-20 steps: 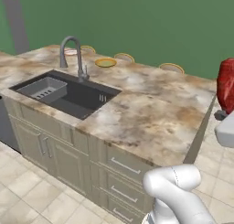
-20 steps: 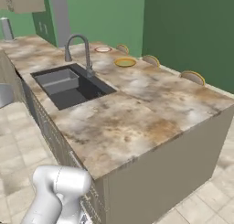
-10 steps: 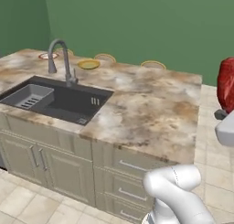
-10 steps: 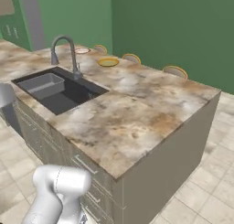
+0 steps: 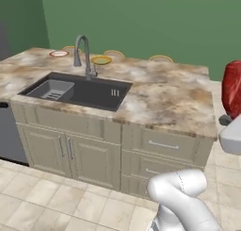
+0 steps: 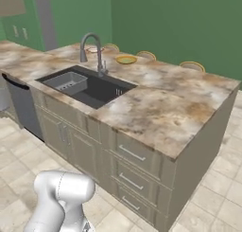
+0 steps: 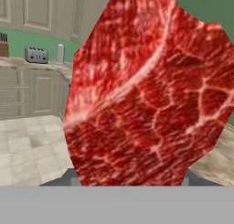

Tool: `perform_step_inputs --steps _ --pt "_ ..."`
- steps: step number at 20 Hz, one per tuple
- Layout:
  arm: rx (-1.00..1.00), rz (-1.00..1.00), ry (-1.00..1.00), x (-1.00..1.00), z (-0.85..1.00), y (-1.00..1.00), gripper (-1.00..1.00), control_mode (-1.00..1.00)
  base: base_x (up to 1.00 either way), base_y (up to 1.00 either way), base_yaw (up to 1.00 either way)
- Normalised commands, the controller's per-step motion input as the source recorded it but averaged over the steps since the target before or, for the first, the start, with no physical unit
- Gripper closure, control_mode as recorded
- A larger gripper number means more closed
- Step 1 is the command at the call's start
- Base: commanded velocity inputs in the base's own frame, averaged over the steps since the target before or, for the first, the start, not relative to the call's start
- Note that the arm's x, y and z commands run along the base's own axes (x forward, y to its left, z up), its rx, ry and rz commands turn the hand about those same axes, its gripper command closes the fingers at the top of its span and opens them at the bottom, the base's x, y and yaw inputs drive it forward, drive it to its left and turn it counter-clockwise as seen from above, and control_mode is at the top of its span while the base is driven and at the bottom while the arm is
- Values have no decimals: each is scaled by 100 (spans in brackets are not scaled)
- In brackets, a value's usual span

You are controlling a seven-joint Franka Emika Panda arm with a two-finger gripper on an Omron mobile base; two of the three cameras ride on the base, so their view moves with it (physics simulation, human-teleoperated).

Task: Transport the steak and tomato to the fridge. Place the steak on the rack containing meat and place the tomato on the rack containing the vegetable, ensuring meats and vegetables are on different racks.

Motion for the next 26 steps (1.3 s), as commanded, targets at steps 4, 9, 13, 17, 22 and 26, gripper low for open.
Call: perform_step_inputs --steps 4,9,13,17,22,26 --pt "0 0 0 0 0 0 100 100 8 100 -3" --pt "0 0 0 0 0 0 100 100 43 100 9" --pt "0 0 0 0 0 0 100 100 2 100 55" --pt "0 0 0 0 0 0 100 100 0 100 76" --pt "0 0 0 0 0 0 100 100 3 99 75" --pt "0 0 0 0 0 0 100 100 50 90 64"
